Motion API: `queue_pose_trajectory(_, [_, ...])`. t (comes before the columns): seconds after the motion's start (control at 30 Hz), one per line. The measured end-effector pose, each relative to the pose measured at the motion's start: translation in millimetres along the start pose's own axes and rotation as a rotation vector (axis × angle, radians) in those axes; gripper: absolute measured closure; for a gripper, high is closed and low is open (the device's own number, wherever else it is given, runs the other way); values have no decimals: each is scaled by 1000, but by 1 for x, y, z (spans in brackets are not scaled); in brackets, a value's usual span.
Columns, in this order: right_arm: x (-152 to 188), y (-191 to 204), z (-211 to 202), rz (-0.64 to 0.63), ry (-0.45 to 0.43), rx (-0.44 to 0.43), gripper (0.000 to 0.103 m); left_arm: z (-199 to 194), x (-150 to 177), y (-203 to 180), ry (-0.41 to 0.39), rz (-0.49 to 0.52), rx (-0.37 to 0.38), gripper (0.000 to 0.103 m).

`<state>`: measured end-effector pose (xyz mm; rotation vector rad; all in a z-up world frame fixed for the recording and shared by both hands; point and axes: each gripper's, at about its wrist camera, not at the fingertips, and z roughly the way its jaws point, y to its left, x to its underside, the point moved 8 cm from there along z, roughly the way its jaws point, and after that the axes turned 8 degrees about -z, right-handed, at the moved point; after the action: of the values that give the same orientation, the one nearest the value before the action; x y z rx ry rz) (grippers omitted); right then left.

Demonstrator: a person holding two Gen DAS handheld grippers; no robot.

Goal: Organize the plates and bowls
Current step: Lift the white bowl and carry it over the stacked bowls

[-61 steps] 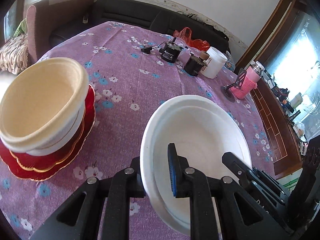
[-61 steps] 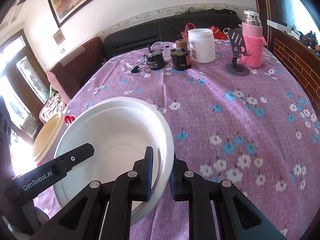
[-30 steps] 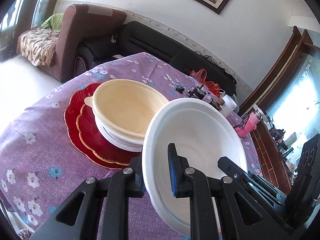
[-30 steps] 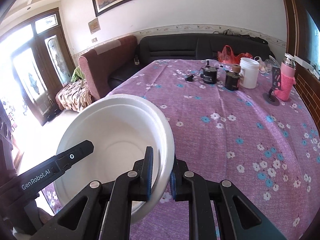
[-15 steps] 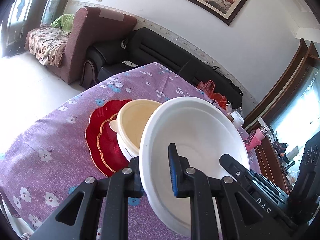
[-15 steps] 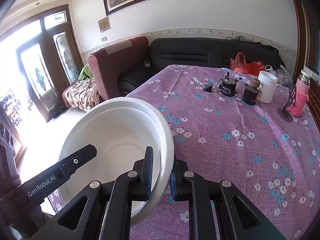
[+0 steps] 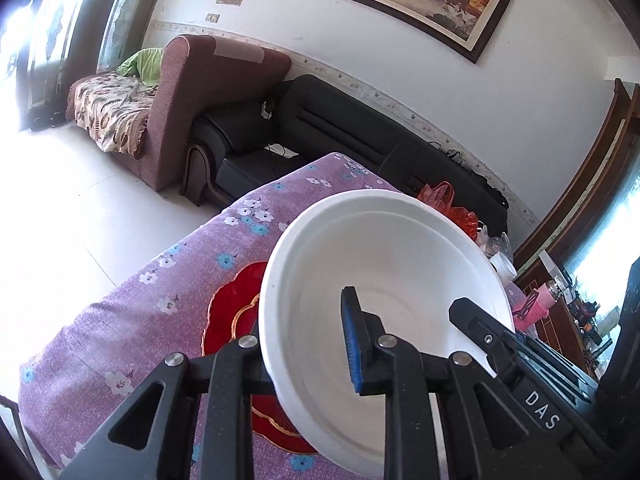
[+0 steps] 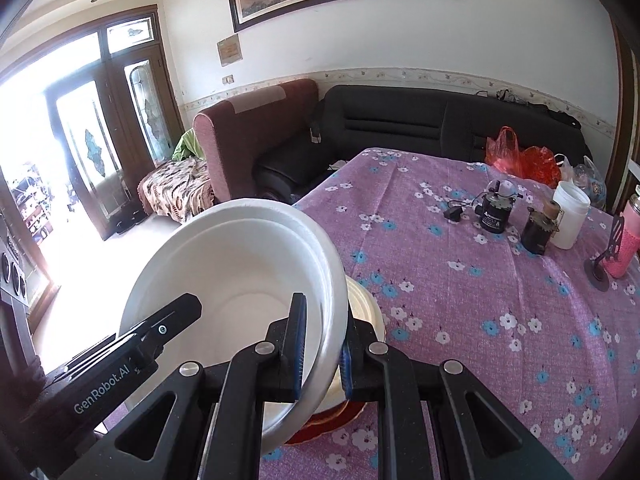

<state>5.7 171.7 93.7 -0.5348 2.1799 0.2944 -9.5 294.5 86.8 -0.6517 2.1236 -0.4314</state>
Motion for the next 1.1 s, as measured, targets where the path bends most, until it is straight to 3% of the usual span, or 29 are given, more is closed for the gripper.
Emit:
queue_pose_trajectory(0.2, [-5,1,22,-5,22,1,87,19,-10,6,7,20,-39,82])
queue_pose_trajectory(0.57, [22,-23,64,46,112,13,86,52,2,1,48,81,-89,82])
queue_pose_trajectory(0.93, [26,-23,75,-3,100,51,84,65,2,1,27,116,-145,81])
queue_pose_trajectory(1.1, [26,-21,74,-16,82,57,84,60,2,2,14,93,-123,70])
